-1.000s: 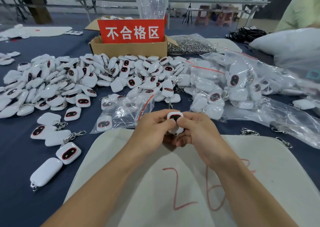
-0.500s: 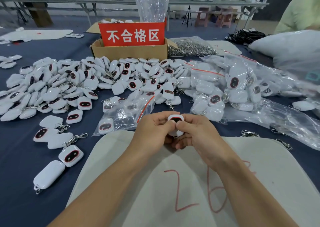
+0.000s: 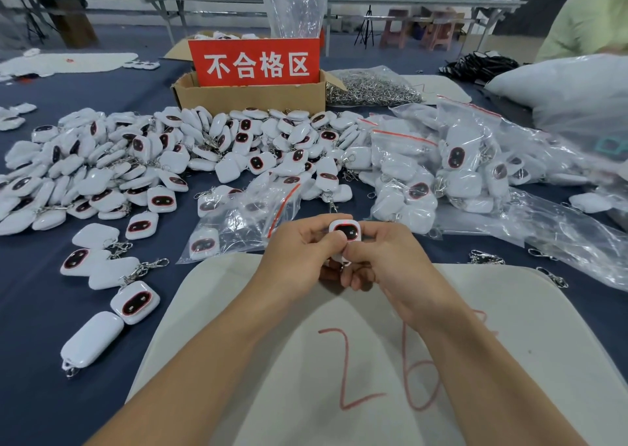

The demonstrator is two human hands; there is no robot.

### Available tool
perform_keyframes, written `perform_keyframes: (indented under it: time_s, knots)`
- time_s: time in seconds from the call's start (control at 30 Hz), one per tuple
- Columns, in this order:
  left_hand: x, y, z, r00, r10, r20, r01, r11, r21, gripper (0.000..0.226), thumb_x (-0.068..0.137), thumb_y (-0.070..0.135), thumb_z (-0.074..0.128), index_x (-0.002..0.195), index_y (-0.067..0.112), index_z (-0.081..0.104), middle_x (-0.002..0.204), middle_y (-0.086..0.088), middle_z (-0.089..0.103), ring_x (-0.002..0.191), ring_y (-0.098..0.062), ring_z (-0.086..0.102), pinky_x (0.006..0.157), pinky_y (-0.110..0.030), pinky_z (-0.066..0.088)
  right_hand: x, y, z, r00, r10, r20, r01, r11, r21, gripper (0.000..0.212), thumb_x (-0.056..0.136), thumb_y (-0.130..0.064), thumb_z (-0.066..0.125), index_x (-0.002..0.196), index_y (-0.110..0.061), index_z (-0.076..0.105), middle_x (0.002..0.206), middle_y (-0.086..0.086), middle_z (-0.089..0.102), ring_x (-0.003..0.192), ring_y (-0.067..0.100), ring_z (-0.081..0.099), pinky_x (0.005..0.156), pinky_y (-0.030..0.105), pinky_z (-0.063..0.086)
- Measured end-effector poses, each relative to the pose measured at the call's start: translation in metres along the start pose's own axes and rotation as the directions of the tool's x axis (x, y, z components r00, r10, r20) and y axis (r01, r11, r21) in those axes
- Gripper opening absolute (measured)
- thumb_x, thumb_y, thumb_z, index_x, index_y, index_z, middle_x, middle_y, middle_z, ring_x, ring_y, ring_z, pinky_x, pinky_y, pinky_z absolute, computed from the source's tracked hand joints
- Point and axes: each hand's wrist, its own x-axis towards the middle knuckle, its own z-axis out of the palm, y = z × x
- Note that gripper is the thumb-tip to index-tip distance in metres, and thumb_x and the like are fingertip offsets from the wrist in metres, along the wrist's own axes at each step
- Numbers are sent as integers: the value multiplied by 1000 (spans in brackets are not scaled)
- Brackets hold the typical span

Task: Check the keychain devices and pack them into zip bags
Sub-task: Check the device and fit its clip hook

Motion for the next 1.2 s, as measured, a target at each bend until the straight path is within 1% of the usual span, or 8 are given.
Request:
perform_keyframes:
  time_s: [0.17,0.3,0.37,0.47,0.6,0.7,1.07,1.2]
  knots:
    - [1,-3,-1,1000,8,-3,-8,1000,23,25,98,5,60,106,20,78,79,-19,74,56,-29,65,67,-41,61,-1,-1,2,1000,-15,-6,15,1000,4,21,73,-15,67,91,-14,77,67,18,68,56,26,59,53,32,39]
    - [3,-6,0,996,36,-87,-31,998,57,18,94,27,66,104,28,81,90,-8,79,80,-32,74,89,-59,59,-1,2,5,969,-113,-222,94,991,-93,12,84,-13,72,92,-22,70,64,4,73,48,16,60,53,28,46]
    - [3,-5,0,993,26,-114,-19,998,60,21,90,39,69,100,27,83,93,-9,79,94,-37,74,89,-61,59,0,2,4,947,-154,-283,121,984,-130,11,80,-20,72,88,-25,68,68,3,75,52,15,60,60,35,50]
    - [3,-4,-1,991,14,-131,-5,998,70,24,86,43,70,92,24,84,89,-12,79,91,-40,74,88,-60,59,-1,-1,2,949,-151,-275,125,986,-111,14,71,-22,68,83,-27,69,69,4,75,52,14,59,62,34,46]
    - [3,-3,-2,989,-37,-146,43,998,36,17,86,26,73,84,12,83,83,-8,77,75,-28,72,73,-39,64,-2,-4,2,956,-139,-257,145,989,3,4,73,-22,70,71,-25,71,69,3,75,52,10,59,53,21,48]
    - [1,1,-4,988,-58,-142,62,998,24,25,93,8,69,77,19,85,82,-5,78,66,-15,71,61,-22,57,-2,-4,1,956,-150,-253,158,987,9,15,84,-14,73,70,-20,71,68,4,73,55,12,57,52,20,47]
    - [-3,7,0,985,-97,-146,93,995,-33,35,96,1,62,71,14,83,70,-12,73,57,-20,67,53,-23,52,-5,-8,2,948,-153,-278,154,988,-18,14,81,-12,72,69,-17,70,73,20,70,57,19,55,51,26,46]
    - [-4,11,-2,990,-126,-71,122,991,-52,37,95,3,55,69,12,80,68,-16,70,51,-19,64,46,-20,47,-8,-14,0,953,-111,-280,132,990,57,28,82,-8,73,57,-18,66,59,9,65,43,21,51,41,22,40]
